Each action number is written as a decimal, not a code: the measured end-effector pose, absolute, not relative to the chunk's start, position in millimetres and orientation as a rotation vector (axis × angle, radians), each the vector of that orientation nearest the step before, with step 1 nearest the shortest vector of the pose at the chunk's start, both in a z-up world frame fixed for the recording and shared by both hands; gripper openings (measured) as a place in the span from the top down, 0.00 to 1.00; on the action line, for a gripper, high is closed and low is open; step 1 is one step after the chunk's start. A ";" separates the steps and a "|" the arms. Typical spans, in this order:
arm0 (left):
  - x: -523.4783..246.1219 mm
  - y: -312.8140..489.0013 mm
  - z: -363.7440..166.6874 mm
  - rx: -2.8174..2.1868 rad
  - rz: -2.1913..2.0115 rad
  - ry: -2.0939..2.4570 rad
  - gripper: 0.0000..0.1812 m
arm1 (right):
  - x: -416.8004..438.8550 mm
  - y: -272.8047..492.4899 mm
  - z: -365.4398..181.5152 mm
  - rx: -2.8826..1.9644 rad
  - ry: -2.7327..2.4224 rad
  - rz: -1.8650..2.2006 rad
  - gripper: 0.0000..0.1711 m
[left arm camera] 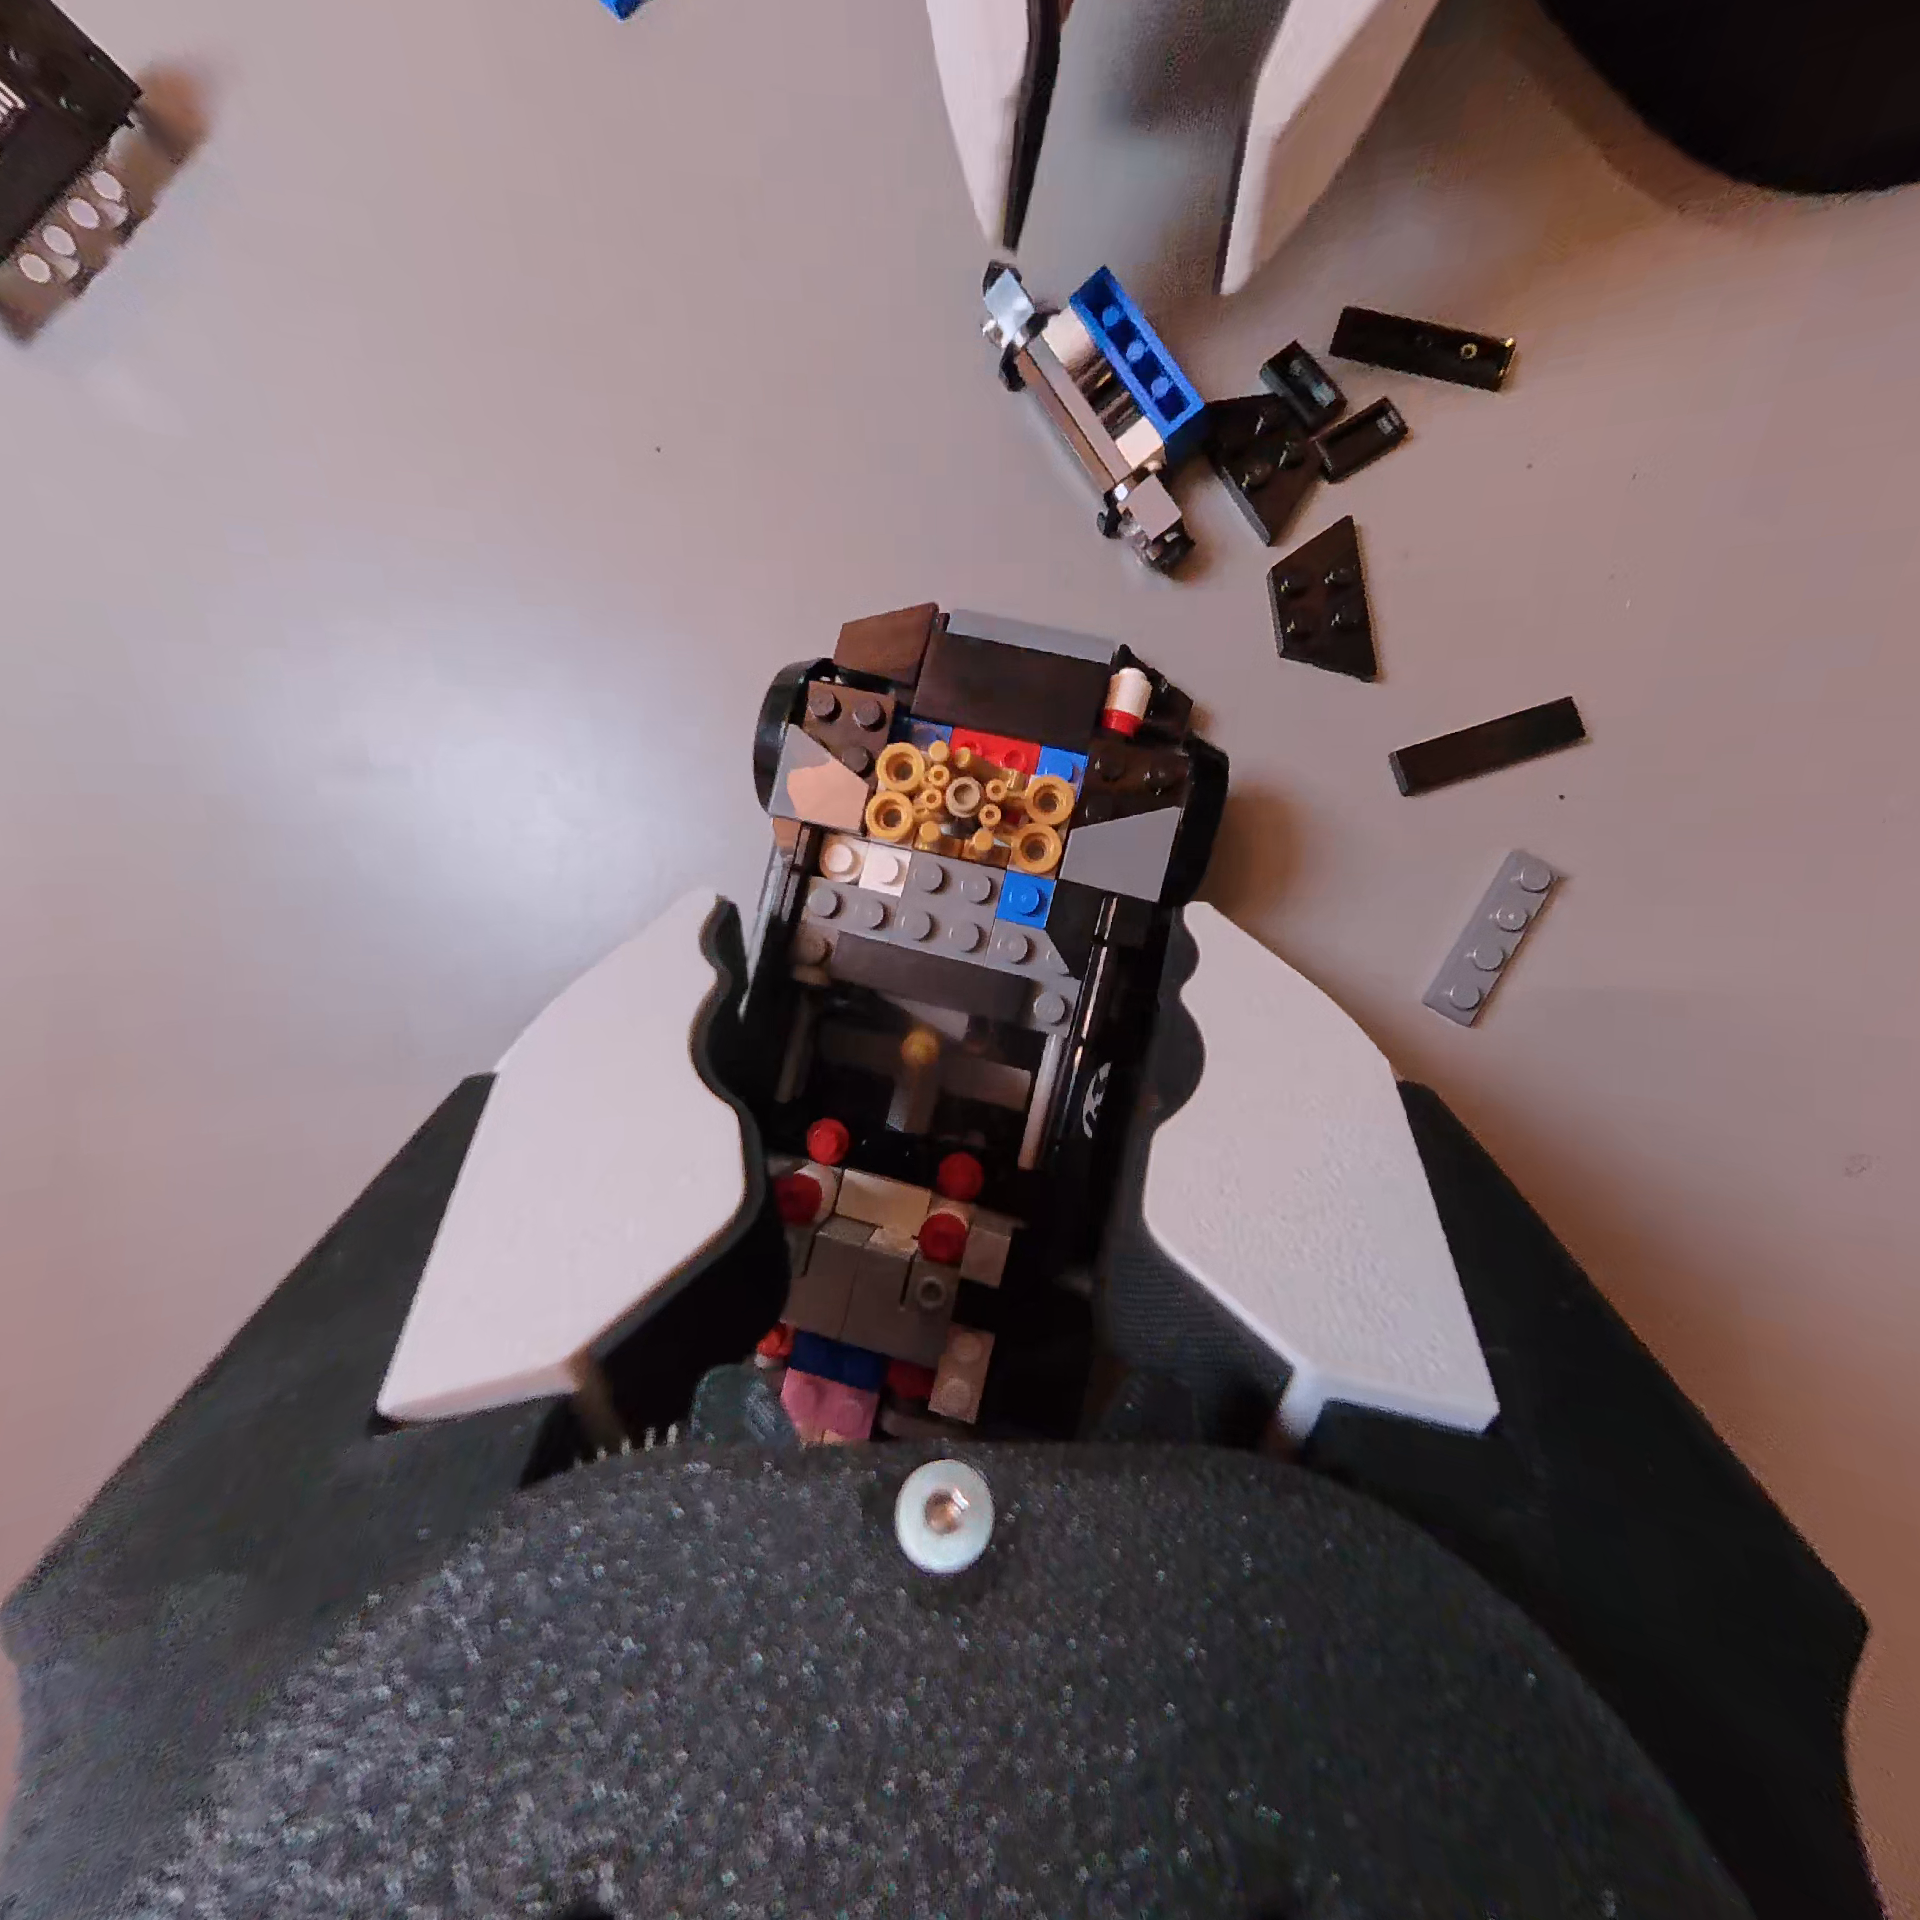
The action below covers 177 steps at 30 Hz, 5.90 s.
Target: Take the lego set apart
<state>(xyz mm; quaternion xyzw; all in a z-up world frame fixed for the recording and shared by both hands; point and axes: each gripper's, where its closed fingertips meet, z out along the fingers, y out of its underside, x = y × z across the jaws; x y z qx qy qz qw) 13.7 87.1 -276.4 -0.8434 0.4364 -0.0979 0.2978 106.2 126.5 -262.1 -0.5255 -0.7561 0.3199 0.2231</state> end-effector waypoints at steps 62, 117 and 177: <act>54.5 86.6 -165.4 -1.774 -1.531 -0.045 0.88 | 43.4 79.5 -170.4 -1.325 -1.404 1.399 0.90; 34.5 100.5 -174.4 -1.850 -1.117 0.047 0.95 | 67.3 139.4 -166.8 -1.334 -1.297 0.943 0.96; 67.5 48.7 -182.6 -1.852 -1.770 0.326 0.95 | 71.1 57.6 -190.0 -0.996 -2.040 1.113 0.68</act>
